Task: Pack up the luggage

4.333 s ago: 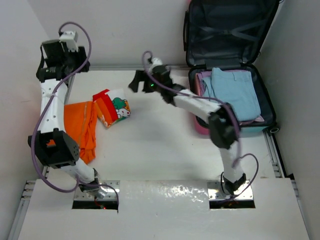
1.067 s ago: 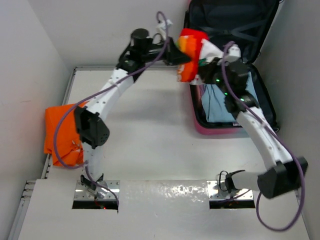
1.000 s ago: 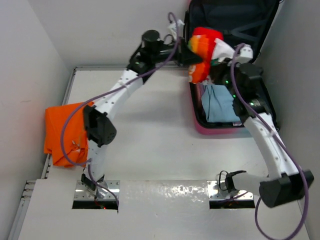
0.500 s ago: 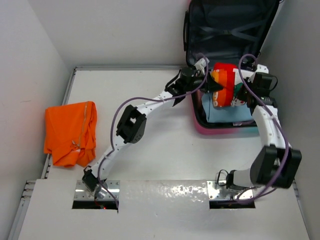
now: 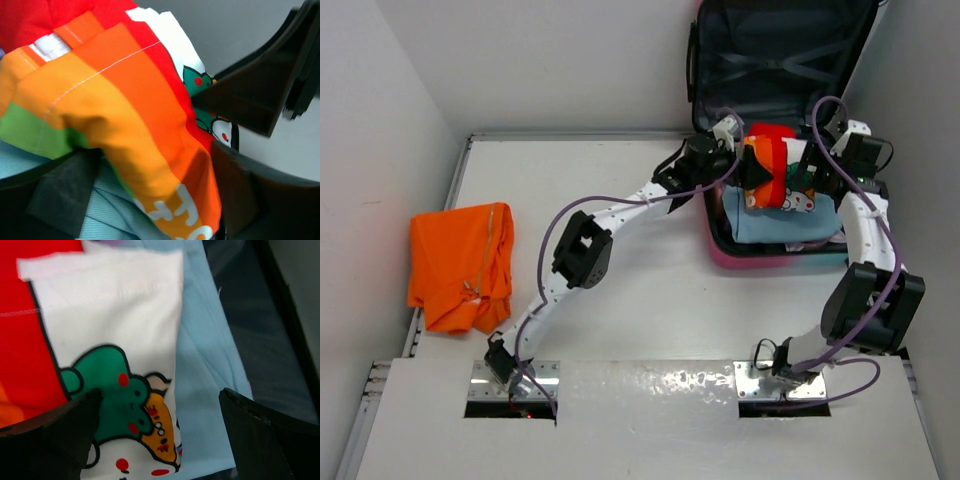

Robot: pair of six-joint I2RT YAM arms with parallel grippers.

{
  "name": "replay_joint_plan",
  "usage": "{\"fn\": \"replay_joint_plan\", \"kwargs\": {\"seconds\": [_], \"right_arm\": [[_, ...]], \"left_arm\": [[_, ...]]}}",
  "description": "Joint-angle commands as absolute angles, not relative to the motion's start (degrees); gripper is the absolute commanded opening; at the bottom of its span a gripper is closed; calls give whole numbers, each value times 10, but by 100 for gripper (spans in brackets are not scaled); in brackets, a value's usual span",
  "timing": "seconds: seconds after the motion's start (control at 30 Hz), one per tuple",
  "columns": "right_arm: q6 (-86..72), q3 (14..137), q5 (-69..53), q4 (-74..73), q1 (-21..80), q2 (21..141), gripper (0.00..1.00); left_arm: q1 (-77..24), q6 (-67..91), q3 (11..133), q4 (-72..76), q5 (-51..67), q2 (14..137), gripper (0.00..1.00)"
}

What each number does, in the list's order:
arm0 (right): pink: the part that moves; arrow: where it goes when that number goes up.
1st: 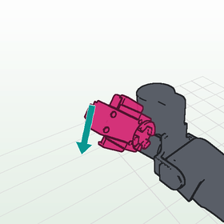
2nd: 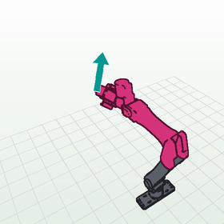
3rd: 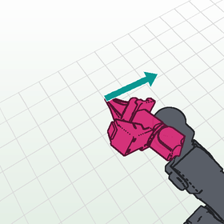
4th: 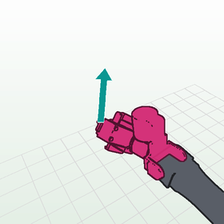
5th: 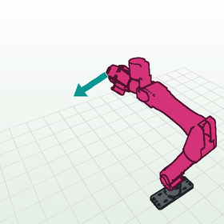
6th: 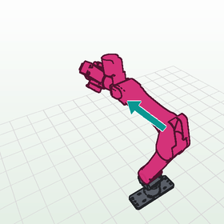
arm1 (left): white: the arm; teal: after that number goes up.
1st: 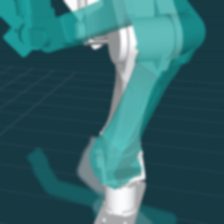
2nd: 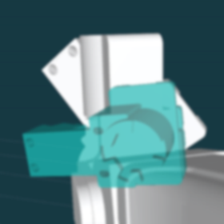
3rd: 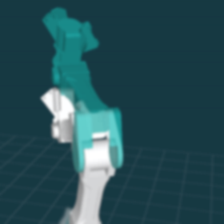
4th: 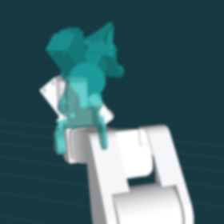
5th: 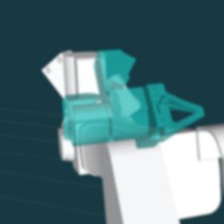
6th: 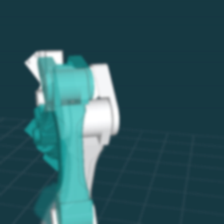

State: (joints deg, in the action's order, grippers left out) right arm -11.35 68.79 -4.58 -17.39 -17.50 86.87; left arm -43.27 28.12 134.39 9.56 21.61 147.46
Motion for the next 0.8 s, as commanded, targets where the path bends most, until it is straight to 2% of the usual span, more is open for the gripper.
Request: {"fn": "replay_joint_plan", "kwargs": {"seconds": [0.0, 0.03, 0.3, 0.43, 0.5, 0.63, 0.67, 0.7, 0.77], "right_arm": [[-87, 745, -50, -182, -173, 848, 99], [-84, 760, -60, -185, -172, 846, 99], [-72, 825, -90, -199, -139, 813, 99], [-34, 918, -25, -256, -17, 823, 99], [-58, 939, -24, -264, 26, 838, 99], [-132, 889, -57, -187, 134, 835, 97], [-135, 873, -59, -169, 154, 835, 93], [-139, 861, -61, -157, 171, 838, 90], [-152, 839, -78, -131, 224, 856, 82]], "left_arm": [[-418, 229, 1371, 42, 160, 1439, 90], [-417, 218, 1375, 40, 163, 1430, 100], [-414, 186, 1427, 22, 202, 1390, 100], [-390, 148, 1451, -45, 208, 1344, 100], [-353, 140, 1460, -123, 200, 1310, 100], [-245, 86, 1375, -241, 217, 1211, 100], [-223, 61, 1353, -275, 215, 1186, 91], [-171, 8, 1333, -293, 214, 1143, 66], [-74, -35, 1296, -358, 199, 1097, 0]]}}
